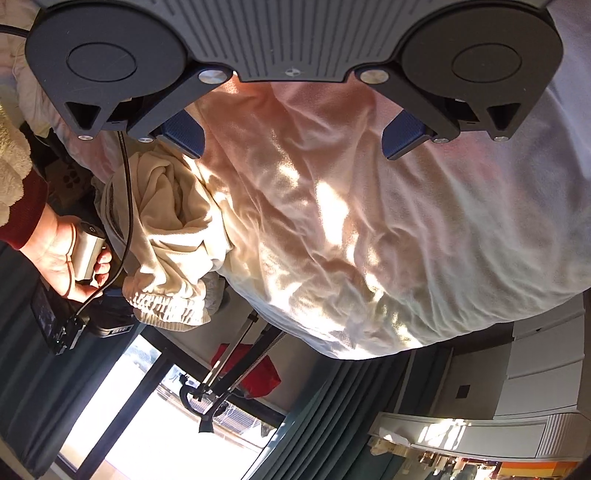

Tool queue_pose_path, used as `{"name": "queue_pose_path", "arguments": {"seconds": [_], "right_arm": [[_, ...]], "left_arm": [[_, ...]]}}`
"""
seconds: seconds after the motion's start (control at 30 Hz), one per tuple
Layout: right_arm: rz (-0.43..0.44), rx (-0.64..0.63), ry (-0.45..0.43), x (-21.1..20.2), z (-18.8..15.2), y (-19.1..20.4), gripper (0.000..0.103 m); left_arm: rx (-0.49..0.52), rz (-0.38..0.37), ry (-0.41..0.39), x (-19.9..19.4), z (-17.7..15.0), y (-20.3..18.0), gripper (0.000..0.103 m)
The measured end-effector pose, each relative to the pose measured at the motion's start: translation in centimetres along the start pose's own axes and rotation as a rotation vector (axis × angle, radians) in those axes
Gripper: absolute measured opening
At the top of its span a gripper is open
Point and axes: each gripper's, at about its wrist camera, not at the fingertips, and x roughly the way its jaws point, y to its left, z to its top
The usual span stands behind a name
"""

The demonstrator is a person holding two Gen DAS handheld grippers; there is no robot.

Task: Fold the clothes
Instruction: 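Reach the right gripper to the sweatpants waistband and close on it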

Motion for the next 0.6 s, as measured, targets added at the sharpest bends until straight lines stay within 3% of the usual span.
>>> {"name": "queue_pose_path", "arguments": {"seconds": [0.07, 0.23, 0.33, 0.43, 0.6], "right_arm": [[-0.01, 0.002, 0.013, 0.0, 0.3, 0.7, 0.042], [-0.124, -0.137, 0.103, 1.9, 0.1, 2.5, 0.041], [-0.15, -0.1, 0.136, 2.3, 0.3, 2.1, 0.039], [-0.165, -0.104, 0.132, 1.0, 0.8, 1.9, 0.014], [-0.123, -0.085, 0.077, -5.2, 1.2, 0.2, 0.009]], "left_arm": [[-0.005, -0.018, -0.014, -0.6, 0.0, -0.2, 0.103], [0.021, -0.031, -0.042, -1.8, 0.1, -1.2, 0.103], [0.034, -0.033, -0.07, -2.3, 0.1, -1.2, 0.103], [0.02, -0.041, -0.064, -2.1, 0.1, -0.7, 0.103], [0.015, -0.057, -0.056, -2.0, 0.2, -0.4, 0.103]]}}
